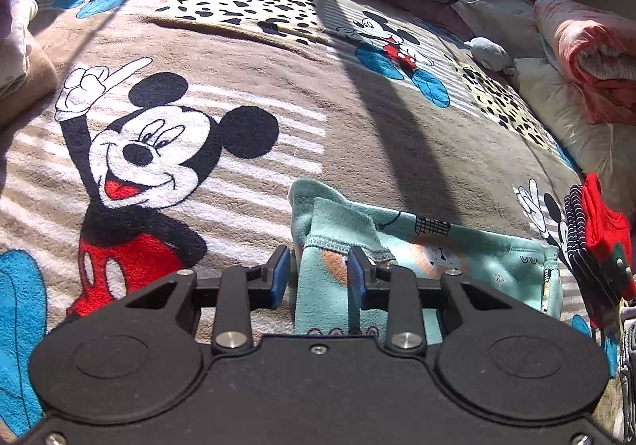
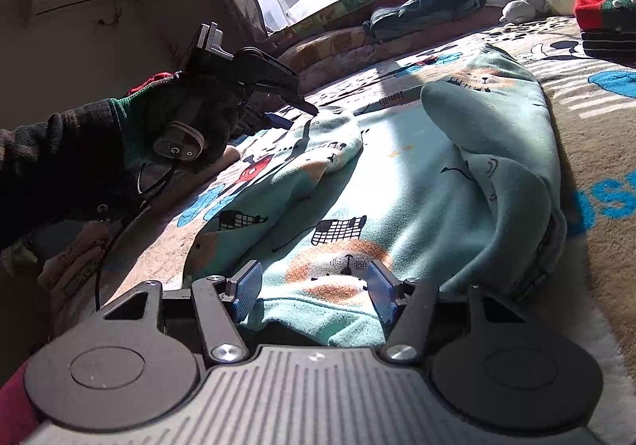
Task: Fold clothes
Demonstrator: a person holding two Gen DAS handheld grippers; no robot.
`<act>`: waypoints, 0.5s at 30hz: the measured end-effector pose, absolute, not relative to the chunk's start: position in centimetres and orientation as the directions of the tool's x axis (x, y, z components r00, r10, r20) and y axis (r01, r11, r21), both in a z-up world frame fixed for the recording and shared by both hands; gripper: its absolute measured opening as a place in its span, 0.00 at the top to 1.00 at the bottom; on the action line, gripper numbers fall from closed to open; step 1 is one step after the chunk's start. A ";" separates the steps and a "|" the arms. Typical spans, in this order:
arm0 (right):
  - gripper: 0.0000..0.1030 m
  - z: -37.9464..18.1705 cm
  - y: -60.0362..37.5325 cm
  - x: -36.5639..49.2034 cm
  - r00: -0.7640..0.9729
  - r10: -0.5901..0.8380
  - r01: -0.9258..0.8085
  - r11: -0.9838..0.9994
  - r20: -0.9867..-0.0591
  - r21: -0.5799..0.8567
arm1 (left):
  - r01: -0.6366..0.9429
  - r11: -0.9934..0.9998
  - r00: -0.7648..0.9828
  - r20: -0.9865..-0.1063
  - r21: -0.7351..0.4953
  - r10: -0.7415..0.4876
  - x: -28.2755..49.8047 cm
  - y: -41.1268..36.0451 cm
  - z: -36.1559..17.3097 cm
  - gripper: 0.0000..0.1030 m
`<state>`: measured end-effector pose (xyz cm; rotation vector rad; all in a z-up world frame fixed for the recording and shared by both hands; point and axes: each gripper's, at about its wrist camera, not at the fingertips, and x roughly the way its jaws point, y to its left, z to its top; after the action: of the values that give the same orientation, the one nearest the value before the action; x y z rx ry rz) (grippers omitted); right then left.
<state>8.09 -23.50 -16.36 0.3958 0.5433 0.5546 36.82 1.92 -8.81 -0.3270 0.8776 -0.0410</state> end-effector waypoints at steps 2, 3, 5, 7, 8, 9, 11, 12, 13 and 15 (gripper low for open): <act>0.42 -16.4 -23.4 8.1 0.718 0.588 -0.386 0.782 -0.374 0.489 | -0.094 0.959 0.652 -0.744 -0.268 -0.144 36.3 1.6 -8.3 0.96; 0.42 -16.4 -23.4 8.1 0.718 0.587 -0.387 0.783 -0.374 0.487 | -0.093 0.962 0.658 -0.740 -0.258 -0.135 36.0 1.5 -8.0 0.97; 0.42 -16.4 -23.4 8.1 0.719 0.587 -0.387 0.784 -0.374 0.485 | -0.071 0.967 0.676 -0.725 -0.244 -0.133 35.2 1.3 -7.1 0.98; 0.42 -16.4 -23.4 8.1 0.720 0.585 -0.388 0.785 -0.373 0.483 | -0.052 0.972 0.689 -0.712 -0.231 -0.133 34.6 1.2 -6.2 0.98; 0.42 -16.4 -23.4 8.0 0.721 0.584 -0.389 0.787 -0.373 0.480 | -0.051 0.974 0.696 -0.707 -0.221 -0.124 34.2 1.2 -5.6 0.98; 0.42 -16.4 -23.3 8.0 0.722 0.582 -0.390 0.789 -0.374 0.475 | -0.051 0.974 0.707 -0.697 -0.219 -0.120 33.8 1.4 -5.0 0.98; 0.42 -16.4 -23.2 7.9 0.724 0.579 -0.393 0.792 -0.374 0.467 | -0.055 0.974 0.730 -0.674 -0.219 -0.110 33.0 2.0 -3.6 0.98; 0.42 -16.4 -23.2 7.9 0.725 0.578 -0.395 0.794 -0.374 0.462 | -0.057 0.974 0.741 -0.664 -0.217 -0.104 32.6 2.4 -3.0 0.98; 0.42 -16.4 -23.1 7.8 0.726 0.577 -0.397 0.796 -0.373 0.458 | -0.060 0.975 0.753 -0.651 -0.216 -0.098 32.0 2.9 -2.3 0.98; 0.42 -16.4 -23.1 7.7 0.729 0.575 -0.399 0.798 -0.372 0.452 | -0.068 0.975 0.769 -0.634 -0.210 -0.083 31.2 3.8 -1.2 0.98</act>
<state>7.73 -23.09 -16.43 0.3566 0.5231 0.5495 31.16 3.85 -1.19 -0.2265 0.6953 -0.0080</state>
